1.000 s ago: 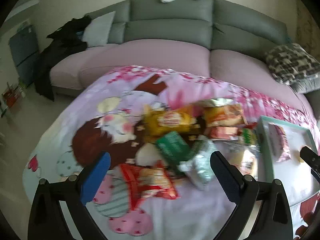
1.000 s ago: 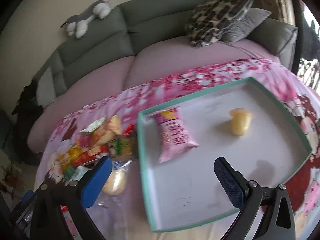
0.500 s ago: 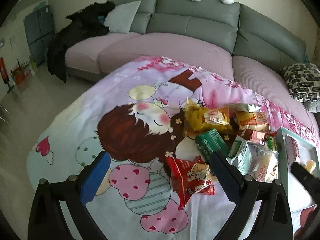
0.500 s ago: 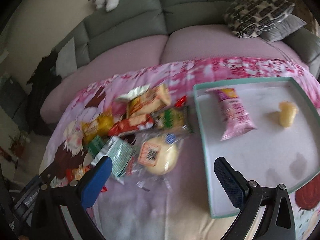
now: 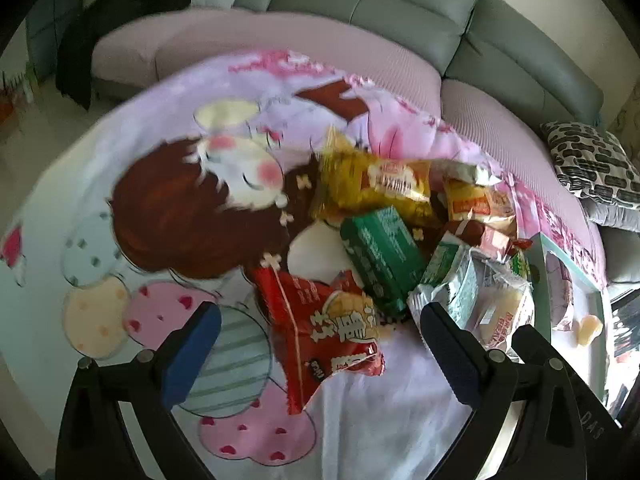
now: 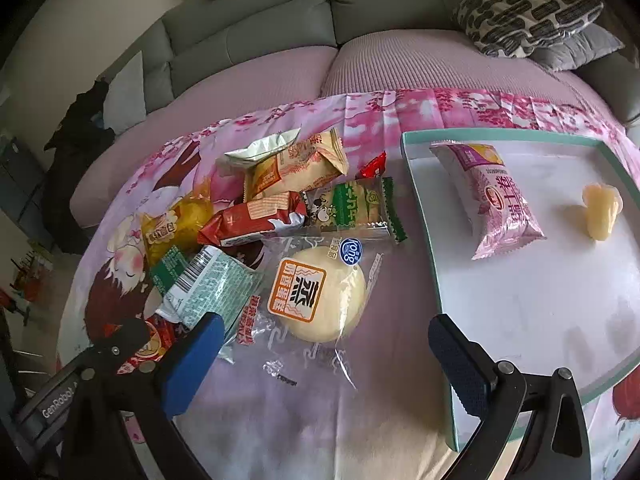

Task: Organize snacks
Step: 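Grasp the red snack bag with the left tool while the right tool grasps the wrapped round bun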

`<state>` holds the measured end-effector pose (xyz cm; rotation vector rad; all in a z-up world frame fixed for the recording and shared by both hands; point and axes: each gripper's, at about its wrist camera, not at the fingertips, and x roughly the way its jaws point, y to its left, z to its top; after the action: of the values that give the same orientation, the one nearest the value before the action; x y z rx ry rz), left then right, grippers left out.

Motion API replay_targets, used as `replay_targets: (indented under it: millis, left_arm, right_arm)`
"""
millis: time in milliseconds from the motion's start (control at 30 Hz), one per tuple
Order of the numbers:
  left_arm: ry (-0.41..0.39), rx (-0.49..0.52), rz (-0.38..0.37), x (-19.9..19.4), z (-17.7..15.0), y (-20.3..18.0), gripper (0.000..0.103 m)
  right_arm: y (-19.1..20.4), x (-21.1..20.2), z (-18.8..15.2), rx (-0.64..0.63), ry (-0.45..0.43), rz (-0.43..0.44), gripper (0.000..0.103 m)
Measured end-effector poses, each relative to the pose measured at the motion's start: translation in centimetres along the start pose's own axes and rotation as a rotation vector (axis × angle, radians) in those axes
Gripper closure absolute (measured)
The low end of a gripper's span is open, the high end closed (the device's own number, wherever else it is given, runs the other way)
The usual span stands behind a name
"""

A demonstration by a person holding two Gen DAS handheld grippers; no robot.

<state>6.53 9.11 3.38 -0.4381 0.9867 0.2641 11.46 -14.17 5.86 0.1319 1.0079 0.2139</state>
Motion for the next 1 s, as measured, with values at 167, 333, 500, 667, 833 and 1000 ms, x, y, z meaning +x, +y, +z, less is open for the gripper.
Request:
replay_targets:
  millis: [167,333,500,667,833,1000]
  left_arm:
    - [0.037,-0.035,-0.002,1.5,-0.3,0.3,0.003]
    - [0.032,-0.053,-0.012,1.8,-0.6,0.4,0.012]
    - [0.054,-0.034,-0.002,2.5,-0.9,0.1,0.023]
    - [0.051,-0.022,0.017,2.9,-0.9,0.0,0.029]
    - [0.043,-0.02,0.018,2.7,-0.9,-0.1,0.041]
    - [0.038,-0.039,-0.006,2.4,-0.8,0.2,0.042]
  right_arm:
    - [0.6,0.8,0.1,-0.025,-0.008,0.006,0.005]
    - [0.7,2.2,0.2,-0.018,0.015,0.013,0.012]
    - [1.2,3.1,0.1,-0.043,0.018,0.003,0.013]
    - [1.7,3.6,-0.1,-0.066,0.015,-0.024,0.014]
    - [1.6,3.4,-0.1,-0.05,0.017,-0.003,0.029]
    - [1.1,2.9,0.0,-0.026,-0.001,0.022,0.048]
